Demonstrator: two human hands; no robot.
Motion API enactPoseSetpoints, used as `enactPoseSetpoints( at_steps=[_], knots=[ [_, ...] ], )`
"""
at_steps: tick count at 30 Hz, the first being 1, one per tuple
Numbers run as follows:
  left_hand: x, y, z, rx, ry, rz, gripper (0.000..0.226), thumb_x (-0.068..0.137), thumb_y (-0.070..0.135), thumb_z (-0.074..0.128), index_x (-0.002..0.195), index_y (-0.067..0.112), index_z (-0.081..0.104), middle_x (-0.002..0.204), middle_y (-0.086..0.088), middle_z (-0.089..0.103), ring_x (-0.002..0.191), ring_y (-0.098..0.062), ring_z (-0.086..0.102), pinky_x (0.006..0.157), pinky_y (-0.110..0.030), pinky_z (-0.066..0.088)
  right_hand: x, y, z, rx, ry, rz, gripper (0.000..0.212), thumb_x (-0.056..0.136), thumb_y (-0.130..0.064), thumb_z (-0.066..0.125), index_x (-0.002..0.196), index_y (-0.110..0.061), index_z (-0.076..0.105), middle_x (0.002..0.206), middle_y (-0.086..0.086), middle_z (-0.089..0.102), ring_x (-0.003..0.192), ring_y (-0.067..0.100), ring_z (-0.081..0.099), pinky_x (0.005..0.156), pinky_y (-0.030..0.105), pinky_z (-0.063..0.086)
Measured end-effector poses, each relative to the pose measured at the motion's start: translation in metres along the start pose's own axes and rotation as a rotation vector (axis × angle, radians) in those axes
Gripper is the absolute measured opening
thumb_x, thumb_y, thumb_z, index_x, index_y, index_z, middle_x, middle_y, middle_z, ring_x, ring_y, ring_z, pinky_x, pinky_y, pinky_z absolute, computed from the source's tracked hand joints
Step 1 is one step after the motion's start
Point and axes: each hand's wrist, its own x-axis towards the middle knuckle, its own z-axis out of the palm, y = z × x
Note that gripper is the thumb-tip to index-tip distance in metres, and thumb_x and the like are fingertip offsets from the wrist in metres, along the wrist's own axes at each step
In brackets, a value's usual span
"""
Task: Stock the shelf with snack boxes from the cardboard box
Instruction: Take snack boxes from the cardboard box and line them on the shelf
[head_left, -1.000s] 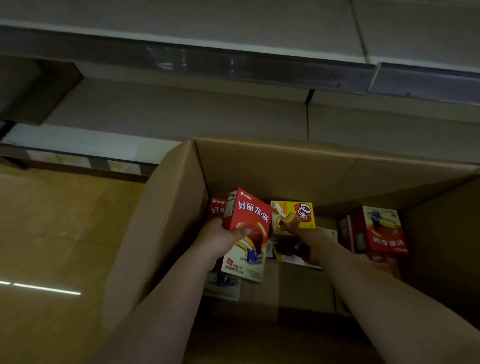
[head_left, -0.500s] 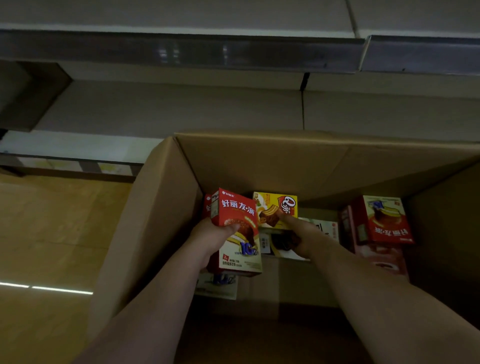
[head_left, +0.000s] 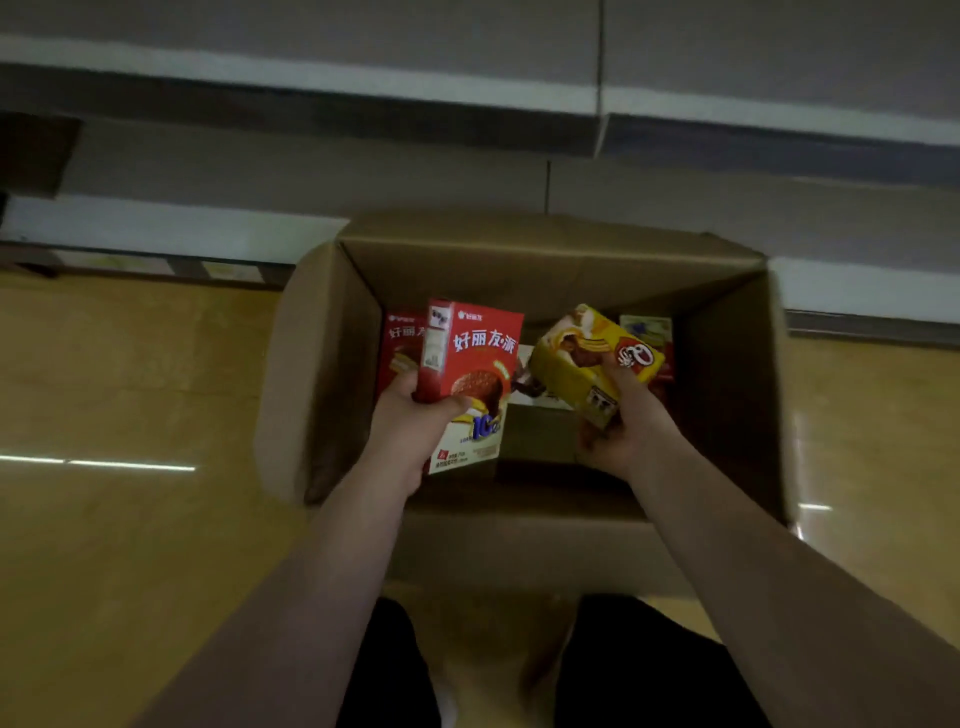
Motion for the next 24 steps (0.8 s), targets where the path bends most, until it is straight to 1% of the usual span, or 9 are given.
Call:
enactPoseSetpoints(
  at_steps=[4, 6, 10, 13, 15, 18, 21, 23, 24],
  knots=[
    [-0.096, 0.036, -0.007, -0.003, 0.035, 0.073, 0.046, 0.081, 0.018, 0.075, 0.123, 0.025, 0.056, 0.116, 0.001, 0.064, 0.103, -0.021, 0.063, 0.077, -0.033, 0.054, -0.113, -0.02, -0.017, 0.252, -0.071, 0.046, 0.055, 0.074, -0.049, 0.075, 0.117, -0.018, 0.059, 0.113, 0.006, 0.062, 0.1, 0.021, 0.06, 0.076, 0.044, 0.047],
    [-0.146, 0.057, -0.012, 0.058, 0.09, 0.188, 0.047, 0.083, 0.016, 0.073, 0.126, 0.022, 0.055, 0.119, 0.002, 0.062, 0.108, -0.02, 0.059, 0.073, -0.025, 0.049, -0.169, -0.031, -0.027, 0.331, -0.155, 0.051, 0.057, 0.076, -0.049, 0.073, 0.121, -0.018, 0.057, 0.119, 0.004, 0.062, 0.099, 0.02, 0.061, 0.082, 0.047, 0.045],
    [-0.23, 0.091, -0.017, 0.354, 0.214, 0.431, 0.047, 0.085, 0.026, 0.071, 0.128, 0.026, 0.053, 0.125, 0.005, 0.058, 0.119, -0.018, 0.053, 0.098, -0.041, 0.047, -0.266, -0.044, -0.049, 0.409, -0.34, 0.052, 0.07, 0.073, -0.059, 0.068, 0.127, -0.017, 0.054, 0.125, 0.008, 0.06, 0.099, 0.028, 0.06, 0.099, 0.062, 0.035],
    [-0.28, 0.12, -0.02, 0.517, 0.318, 0.599, 0.048, 0.084, 0.024, 0.07, 0.127, 0.035, 0.052, 0.129, 0.003, 0.056, 0.125, -0.027, 0.048, 0.098, -0.058, 0.043, -0.326, -0.06, -0.063, 0.357, -0.453, 0.027, 0.081, 0.068, -0.067, 0.066, 0.13, -0.016, 0.053, 0.127, 0.016, 0.058, 0.11, 0.04, 0.057, 0.096, 0.066, 0.037],
    [-0.314, 0.139, -0.022, 0.669, 0.407, 0.755, 0.046, 0.083, 0.02, 0.068, 0.127, 0.03, 0.058, 0.131, 0.002, 0.056, 0.131, -0.027, 0.041, 0.101, -0.059, 0.039, -0.365, -0.073, -0.072, 0.294, -0.533, -0.027, 0.083, 0.067, -0.071, 0.063, 0.131, -0.019, 0.053, 0.128, 0.021, 0.058, 0.113, 0.047, 0.055, 0.098, 0.068, 0.035],
    [-0.355, 0.166, -0.028, 0.797, 0.454, 1.059, 0.044, 0.079, 0.017, 0.061, 0.123, 0.023, 0.064, 0.129, 0.002, 0.058, 0.131, -0.025, 0.039, 0.105, -0.06, 0.035, -0.413, -0.098, -0.079, 0.177, -0.64, -0.14, 0.081, 0.072, -0.076, 0.052, 0.127, -0.018, 0.059, 0.121, 0.022, 0.064, 0.108, 0.046, 0.061, 0.096, 0.064, 0.04],
    [-0.386, 0.19, -0.035, 0.871, 0.504, 1.334, 0.045, 0.073, 0.016, 0.063, 0.117, 0.021, 0.068, 0.122, 0.0, 0.064, 0.125, -0.024, 0.041, 0.101, -0.065, 0.035, -0.456, -0.122, -0.086, 0.028, -0.721, -0.256, 0.079, 0.079, -0.079, 0.037, 0.109, -0.015, 0.072, 0.106, 0.021, 0.07, 0.091, 0.038, 0.07, 0.079, 0.051, 0.054],
    [-0.395, 0.192, -0.034, 0.911, 0.56, 1.425, 0.048, 0.065, 0.013, 0.07, 0.112, 0.021, 0.072, 0.117, 0.0, 0.067, 0.121, -0.023, 0.043, 0.101, -0.07, 0.031, -0.467, -0.126, -0.087, -0.05, -0.754, -0.307, 0.076, 0.081, -0.076, 0.037, 0.094, -0.013, 0.078, 0.1, 0.02, 0.072, 0.086, 0.034, 0.072, 0.073, 0.046, 0.058],
    [-0.402, 0.195, -0.035, 0.927, 0.583, 1.455, 0.051, 0.061, 0.011, 0.075, 0.11, 0.021, 0.072, 0.116, 0.0, 0.068, 0.121, -0.023, 0.043, 0.104, -0.069, 0.026, -0.476, -0.127, -0.087, -0.083, -0.752, -0.344, 0.073, 0.08, -0.074, 0.042, 0.098, -0.013, 0.077, 0.102, 0.019, 0.072, 0.089, 0.034, 0.071, 0.077, 0.046, 0.057]
  ],
)
